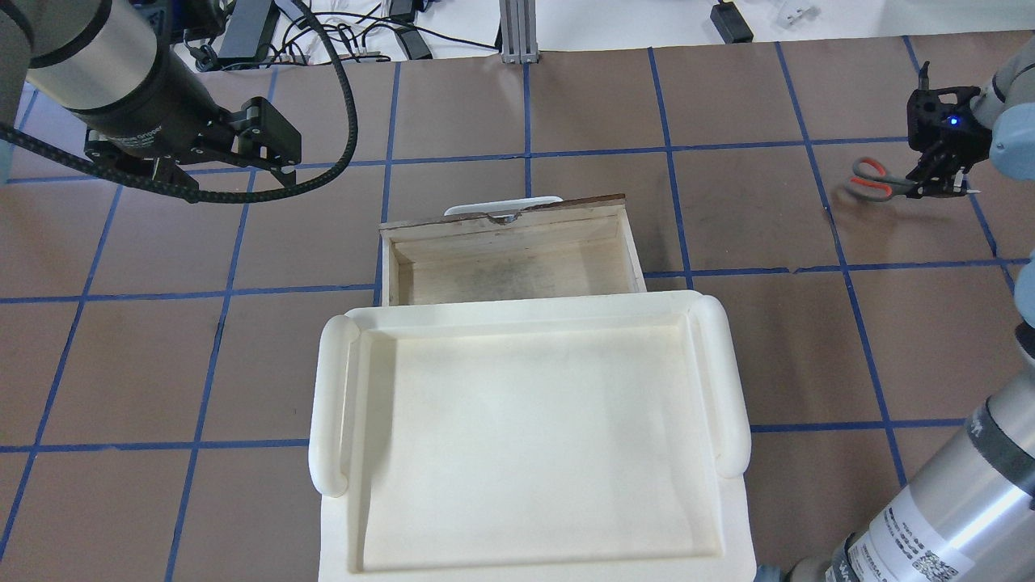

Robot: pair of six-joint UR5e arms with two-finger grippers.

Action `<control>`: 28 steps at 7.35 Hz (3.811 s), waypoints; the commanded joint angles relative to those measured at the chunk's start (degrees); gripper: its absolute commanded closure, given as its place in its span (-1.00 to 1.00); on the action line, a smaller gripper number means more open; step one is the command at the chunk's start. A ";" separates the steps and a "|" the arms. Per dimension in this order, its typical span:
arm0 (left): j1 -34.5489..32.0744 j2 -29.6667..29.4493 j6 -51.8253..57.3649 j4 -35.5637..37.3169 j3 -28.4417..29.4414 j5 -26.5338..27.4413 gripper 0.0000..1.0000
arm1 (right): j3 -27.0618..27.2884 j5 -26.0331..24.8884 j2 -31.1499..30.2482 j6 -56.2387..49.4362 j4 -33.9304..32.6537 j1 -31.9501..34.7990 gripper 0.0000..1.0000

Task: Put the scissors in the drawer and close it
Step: 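Lift the scissors off the table with the right gripper, then carry the scissors over the open drawer and lower them inside, then open the right gripper to release the scissors and withdraw upward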

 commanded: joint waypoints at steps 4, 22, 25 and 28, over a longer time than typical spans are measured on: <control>0.00 0.00 0.00 0.00 0.00 0.02 -1.00 | -0.02 3.15 -13.70 8.33 10.59 10.82 1.00; 0.09 0.26 0.09 -0.09 -0.53 0.02 -1.00 | 3.40 -0.80 -16.63 39.21 21.36 56.03 1.00; 0.09 0.26 0.09 -0.18 -0.53 0.11 -1.00 | 3.50 -0.80 -16.55 39.47 18.39 56.03 -0.30; 0.09 0.17 0.00 -0.09 -0.53 0.11 -1.00 | 2.19 -1.77 -19.51 40.17 17.49 53.33 -0.98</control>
